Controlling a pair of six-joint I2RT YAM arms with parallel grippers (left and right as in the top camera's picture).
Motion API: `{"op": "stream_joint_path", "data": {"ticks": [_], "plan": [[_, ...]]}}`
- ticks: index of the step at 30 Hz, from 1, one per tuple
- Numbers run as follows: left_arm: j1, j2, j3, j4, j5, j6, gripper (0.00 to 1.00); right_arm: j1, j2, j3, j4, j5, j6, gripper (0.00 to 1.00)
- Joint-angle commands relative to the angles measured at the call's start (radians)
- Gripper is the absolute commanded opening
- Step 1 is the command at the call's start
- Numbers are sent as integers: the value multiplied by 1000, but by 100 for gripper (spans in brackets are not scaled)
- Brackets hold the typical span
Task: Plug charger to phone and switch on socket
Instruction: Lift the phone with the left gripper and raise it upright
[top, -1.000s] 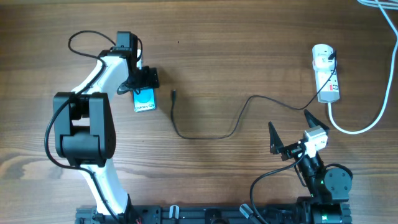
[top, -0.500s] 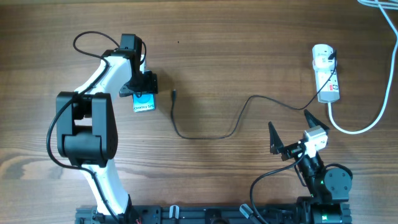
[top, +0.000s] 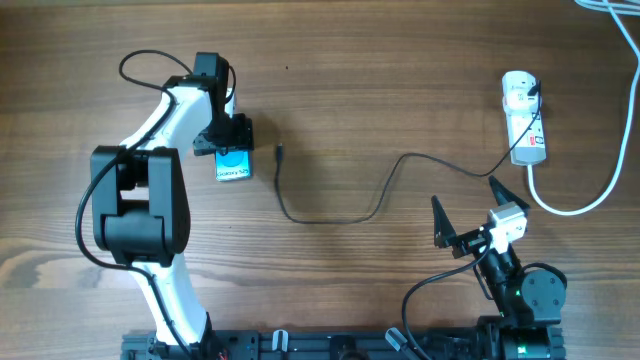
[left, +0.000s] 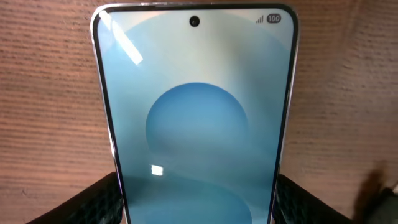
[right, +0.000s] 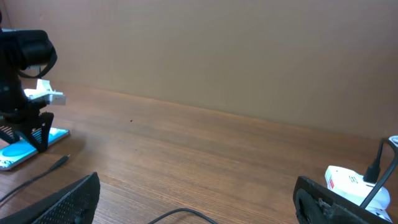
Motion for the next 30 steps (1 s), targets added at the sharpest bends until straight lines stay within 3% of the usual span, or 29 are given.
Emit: {"op": "stream_joint_path", "data": {"ticks": [1, 10, 20, 23, 26, 30], "plan": [[-7, -40, 76, -40, 22, -6, 73, 5, -6, -1, 3, 10, 6, 100], [-5, -253, 124, -69, 82, -172, 78, 5, -6, -1, 3, 10, 6, 100], [-5, -331, 124, -14, 547, -365, 76, 5, -6, -1, 3, 10, 6, 100], [-5, -331, 124, 32, 752, -405, 68, 5, -6, -1, 3, 10, 6, 100], [-5, -331, 124, 44, 835, -506, 70, 5, -6, -1, 3, 10, 6, 100], [-5, -331, 124, 44, 949, -665, 67, 5, -6, -1, 3, 10, 6, 100]]}}
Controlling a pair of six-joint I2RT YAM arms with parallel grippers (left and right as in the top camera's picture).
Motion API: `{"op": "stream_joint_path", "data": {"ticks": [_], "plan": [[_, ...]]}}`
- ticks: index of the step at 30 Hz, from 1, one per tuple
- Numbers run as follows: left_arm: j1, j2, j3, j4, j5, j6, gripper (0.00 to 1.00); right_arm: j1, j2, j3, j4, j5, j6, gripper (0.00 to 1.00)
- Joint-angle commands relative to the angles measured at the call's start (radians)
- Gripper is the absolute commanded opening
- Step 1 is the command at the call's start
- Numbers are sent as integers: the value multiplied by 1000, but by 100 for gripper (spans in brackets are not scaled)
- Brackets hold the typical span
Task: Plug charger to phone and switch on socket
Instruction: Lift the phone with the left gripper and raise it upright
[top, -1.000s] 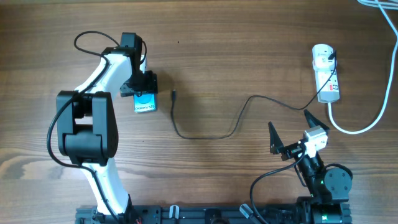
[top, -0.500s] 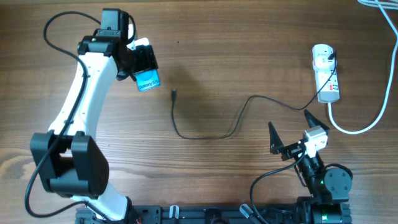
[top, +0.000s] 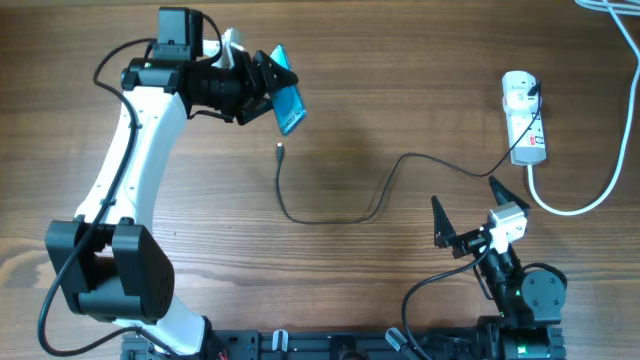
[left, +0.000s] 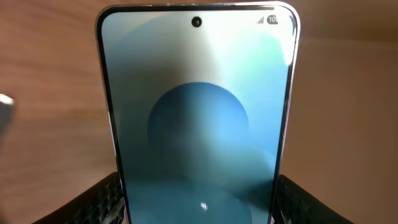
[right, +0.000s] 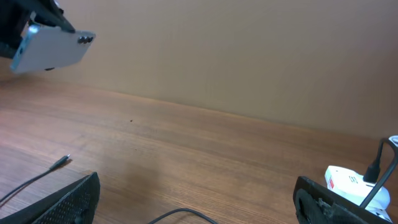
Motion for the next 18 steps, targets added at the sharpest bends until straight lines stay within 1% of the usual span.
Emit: {"op": "stream_joint_path", "data": {"ticks": [1, 3, 6, 10, 11, 14, 16, 18], "plan": [[-2, -32, 28, 7, 185, -206, 65, 5, -6, -1, 3, 10, 6, 100], [-2, -32, 28, 6, 229, -326, 59, 5, -6, -1, 3, 10, 6, 100], [-2, -32, 28, 6, 245, -432, 52, 5, -6, -1, 3, 10, 6, 100], [-2, -32, 28, 6, 253, -510, 53, 5, -6, -1, 3, 10, 6, 100], [-2, -32, 28, 6, 253, -515, 55, 5, -6, -1, 3, 10, 6, 100], [-2, -32, 28, 6, 261, -552, 55, 5, -6, -1, 3, 10, 6, 100], [-2, -32, 28, 6, 290, -616, 55, 5, -6, -1, 3, 10, 6, 100], [-2, -32, 28, 6, 294, -655, 55, 5, -6, -1, 3, 10, 6, 100]]}}
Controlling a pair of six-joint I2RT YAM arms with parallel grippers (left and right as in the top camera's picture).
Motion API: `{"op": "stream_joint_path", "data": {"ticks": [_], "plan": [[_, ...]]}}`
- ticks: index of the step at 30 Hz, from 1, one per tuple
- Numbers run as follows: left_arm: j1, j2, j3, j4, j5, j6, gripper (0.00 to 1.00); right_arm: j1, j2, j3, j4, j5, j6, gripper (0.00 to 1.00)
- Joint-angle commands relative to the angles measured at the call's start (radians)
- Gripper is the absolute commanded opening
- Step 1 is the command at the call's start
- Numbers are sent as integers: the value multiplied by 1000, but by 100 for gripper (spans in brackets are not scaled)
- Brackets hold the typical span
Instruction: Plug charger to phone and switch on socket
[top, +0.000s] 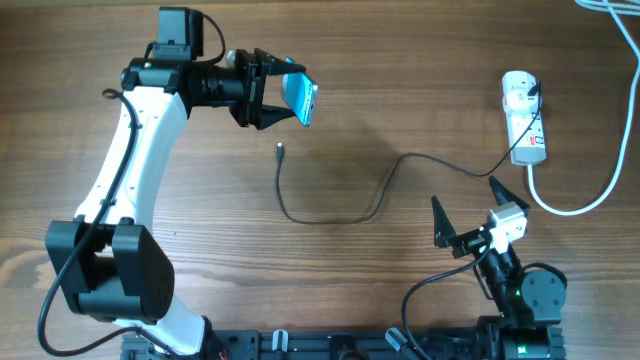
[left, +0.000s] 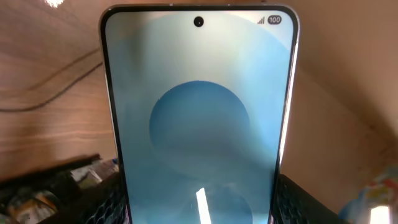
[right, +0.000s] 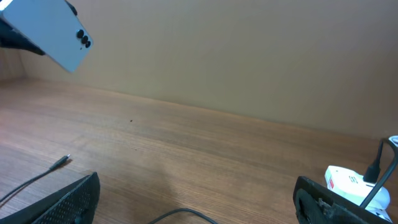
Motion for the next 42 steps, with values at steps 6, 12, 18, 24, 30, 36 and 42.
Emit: {"op": "stream_joint_path", "data": {"ticks": [6, 12, 18, 24, 30, 36, 42], "plan": [[-2, -32, 28, 6, 95, -102, 57, 5, -6, -1, 3, 10, 6, 100], [-2, -32, 28, 6, 99, -102, 57, 5, -6, -1, 3, 10, 6, 100], [-2, -32, 28, 6, 99, -101, 56, 5, -6, -1, 3, 23, -5, 100], [-2, -32, 28, 6, 99, -101, 57, 5, -6, -1, 3, 32, -31, 100], [-2, -32, 28, 6, 98, -101, 57, 5, -6, -1, 18, 27, 19, 100], [-2, -32, 28, 6, 98, -101, 57, 5, 66, 131, -22, -62, 171, 100], [-2, -32, 28, 6, 98, -101, 57, 4, 415, 479, -271, -153, 121, 100]]}}
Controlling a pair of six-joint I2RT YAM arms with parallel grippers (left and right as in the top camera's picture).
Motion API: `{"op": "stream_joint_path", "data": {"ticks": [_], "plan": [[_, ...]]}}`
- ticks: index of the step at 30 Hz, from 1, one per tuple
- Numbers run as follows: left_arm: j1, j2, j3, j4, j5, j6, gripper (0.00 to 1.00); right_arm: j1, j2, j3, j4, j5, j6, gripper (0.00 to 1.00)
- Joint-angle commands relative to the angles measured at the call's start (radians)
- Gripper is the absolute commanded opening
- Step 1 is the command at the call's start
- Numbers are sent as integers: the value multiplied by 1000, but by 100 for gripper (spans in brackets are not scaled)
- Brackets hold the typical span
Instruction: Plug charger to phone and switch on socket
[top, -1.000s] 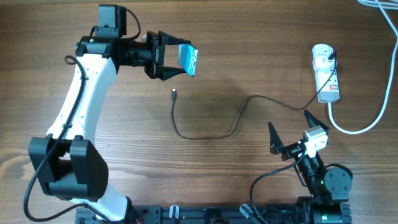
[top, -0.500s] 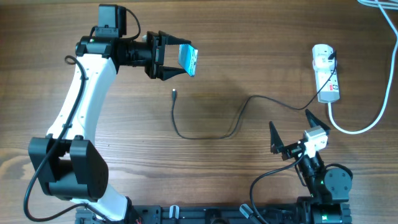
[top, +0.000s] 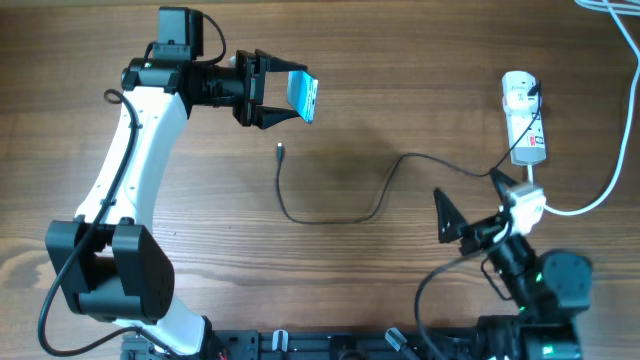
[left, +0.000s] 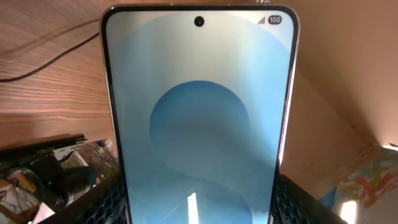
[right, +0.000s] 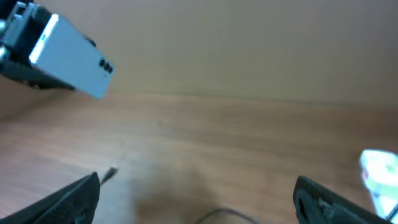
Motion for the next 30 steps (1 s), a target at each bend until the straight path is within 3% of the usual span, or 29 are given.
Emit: {"op": "stream_joint_path", "data": {"ticks": [1, 6, 9, 12, 13, 18, 22, 26, 30], "plan": [[-2, -32, 28, 3, 42, -9, 57, 3, 212, 210, -137, -109, -41, 100], [-2, -32, 28, 3, 42, -9, 57, 2, 546, 569, -564, -135, -159, 100], [-2, -32, 28, 4, 39, -9, 58, 2, 666, 680, -654, -136, -130, 100], [-2, -32, 28, 3, -97, -9, 57, 2, 758, 681, -613, -142, 197, 100], [-2, -32, 28, 3, -166, -9, 53, 5, 792, 681, -585, -172, 227, 100], [-3, -32, 28, -18, -422, 6, 53, 87, 982, 681, -415, -332, 248, 100], [-10, -32, 28, -84, -633, 56, 53, 192, 1101, 681, -259, -330, 322, 100], [-69, -32, 28, -175, -875, 55, 52, 347, 1203, 681, -93, -190, 420, 100], [-129, -32, 28, -195, -915, 55, 56, 487, 1294, 681, 61, -97, 492, 97]]}}
